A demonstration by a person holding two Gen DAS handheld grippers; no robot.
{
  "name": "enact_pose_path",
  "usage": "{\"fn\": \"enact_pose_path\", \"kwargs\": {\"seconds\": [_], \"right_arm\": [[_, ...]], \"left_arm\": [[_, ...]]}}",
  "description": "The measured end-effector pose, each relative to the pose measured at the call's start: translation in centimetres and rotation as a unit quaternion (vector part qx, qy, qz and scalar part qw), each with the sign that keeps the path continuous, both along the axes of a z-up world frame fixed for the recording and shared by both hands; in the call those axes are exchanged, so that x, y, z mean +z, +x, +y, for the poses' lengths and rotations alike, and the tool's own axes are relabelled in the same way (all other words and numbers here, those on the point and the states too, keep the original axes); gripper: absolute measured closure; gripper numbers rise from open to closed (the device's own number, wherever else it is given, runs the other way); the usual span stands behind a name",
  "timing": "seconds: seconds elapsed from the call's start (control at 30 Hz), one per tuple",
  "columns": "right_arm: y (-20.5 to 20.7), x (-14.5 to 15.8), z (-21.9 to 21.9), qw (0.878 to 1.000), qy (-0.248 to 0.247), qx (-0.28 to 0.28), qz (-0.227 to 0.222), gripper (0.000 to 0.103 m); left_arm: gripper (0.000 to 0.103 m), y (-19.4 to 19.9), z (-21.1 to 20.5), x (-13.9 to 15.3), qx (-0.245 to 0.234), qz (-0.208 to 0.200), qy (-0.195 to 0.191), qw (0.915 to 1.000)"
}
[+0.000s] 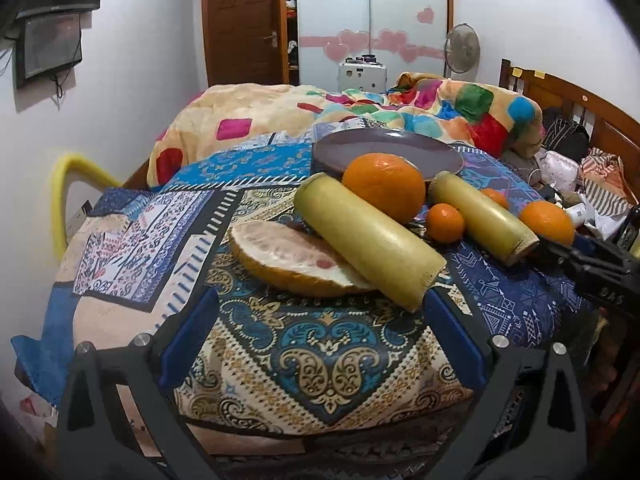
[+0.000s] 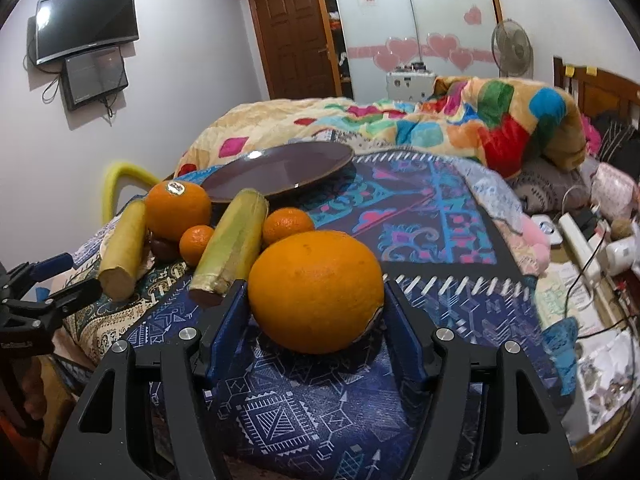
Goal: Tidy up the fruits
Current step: 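Move the right tool to the large orange while the left tool moves to a sugarcane piece, then close the right tool on the large orange while the left tool grasps the sugarcane piece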
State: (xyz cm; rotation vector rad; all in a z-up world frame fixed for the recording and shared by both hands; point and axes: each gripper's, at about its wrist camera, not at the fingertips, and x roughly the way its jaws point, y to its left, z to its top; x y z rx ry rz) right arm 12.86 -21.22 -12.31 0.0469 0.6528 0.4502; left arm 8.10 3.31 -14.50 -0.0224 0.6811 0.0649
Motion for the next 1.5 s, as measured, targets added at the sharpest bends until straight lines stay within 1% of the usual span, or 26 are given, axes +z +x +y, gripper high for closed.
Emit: {"fn": "enact_pose_path", "kwargs": {"seconds": [0.1,0.27,0.33,0.43,0.47,0.57,0.63,0.67,0.7,0.73,0.77,0.83,0.87,0.93,1.03,1.1,1.23,1.33,1.5], "right_arm": [[0.0,-0.2,0.2,1.0,-0.008,-0.005,-0.005,0.041],[-0.1,-0.2,0.0,1.0,0.0,-0.007,-0.004,0.042],[-0.1,-0.1,-0.1,1.0,0.004,-0.007,-0.002,0.042],[-0.3,0.0,-0.4,1.0,0.005,-0.008,-0.003,0.042],[-0.4,0.0,-0.6,1.0,0.007,-0.008,-0.003,0.042],[-0.6,0.1,-1.2,1.0,0.013,-0.008,-0.002,0.042],[-0.6,0.1,-1.5,1.0,0.016,-0.009,0.0,0.042],[-0.6,0.1,-1.6,1.0,0.018,-0.009,0.001,0.042],[-0.6,0.1,-1.7,1.0,0.02,-0.009,0.001,0.042],[-0.6,0.2,-1.8,1.0,0.021,-0.008,0.0,0.042],[-0.7,0.3,-1.8,1.0,0.02,-0.008,-0.001,0.042],[-0.8,0.4,-1.9,1.0,0.019,-0.008,-0.005,0.042],[-0.9,0.5,-1.9,1.0,0.02,-0.008,-0.007,0.042],[-0.9,0.7,-2.0,1.0,0.022,-0.008,-0.008,0.042],[-1.0,0.8,-2.2,1.0,0.024,-0.006,-0.006,0.042],[-0.9,0.7,-2.3,1.0,0.021,-0.007,-0.004,0.042],[-0.9,0.8,-2.7,1.0,0.013,-0.014,-0.002,0.042],[-0.9,1.0,-3.0,1.0,0.01,-0.019,-0.002,0.042],[-1.3,1.6,-3.4,1.0,-0.002,-0.023,-0.009,0.042]], "left_arm": [[0.007,-0.2,-0.1,0.4,-0.005,0.002,-0.006,1.0],[0.007,0.6,-1.4,1.7,-0.018,-0.012,-0.031,0.9993],[0.007,1.7,-1.9,1.9,-0.013,-0.011,-0.038,0.9991],[0.007,3.6,-2.8,1.7,-0.007,0.001,-0.052,0.9986],[0.007,4.2,-3.2,1.5,-0.004,0.003,-0.051,0.9987],[0.007,5.4,-4.3,0.5,0.008,0.005,-0.028,0.9996],[0.017,6.1,-4.6,-0.4,0.021,0.011,-0.005,0.9997],[0.018,6.1,-4.7,-0.7,0.027,0.009,0.009,0.9996],[0.024,5.9,-4.8,-0.8,0.031,0.004,0.02,0.9993],[0.025,5.8,-4.7,-0.8,0.028,0.003,0.023,0.9993],[0.026,5.7,-4.6,-0.7,0.022,0.004,0.019,0.9996],[0.036,5.1,-4.0,-0.4,0.009,0.006,0.012,0.9999],[0.039,4.7,-3.7,-0.3,0.003,0.008,0.009,0.9999],[0.049,3.9,-3.1,0.2,-0.01,0.012,0.005,0.9999],[0.057,2.8,-2.0,0.8,-0.025,0.02,-0.004,0.9995],[0.06,2.4,-0.9,1.2,-0.029,0.029,-0.016,0.999],[0.059,3.2,0.0,1.4,-0.038,0.056,-0.046,0.9966],[0.058,5.0,-0.3,1.5,-0.041,0.077,-0.041,0.9953],[0.056,7.7,0.4,1.2,-0.034,0.111,-0.067,0.9909]]}}
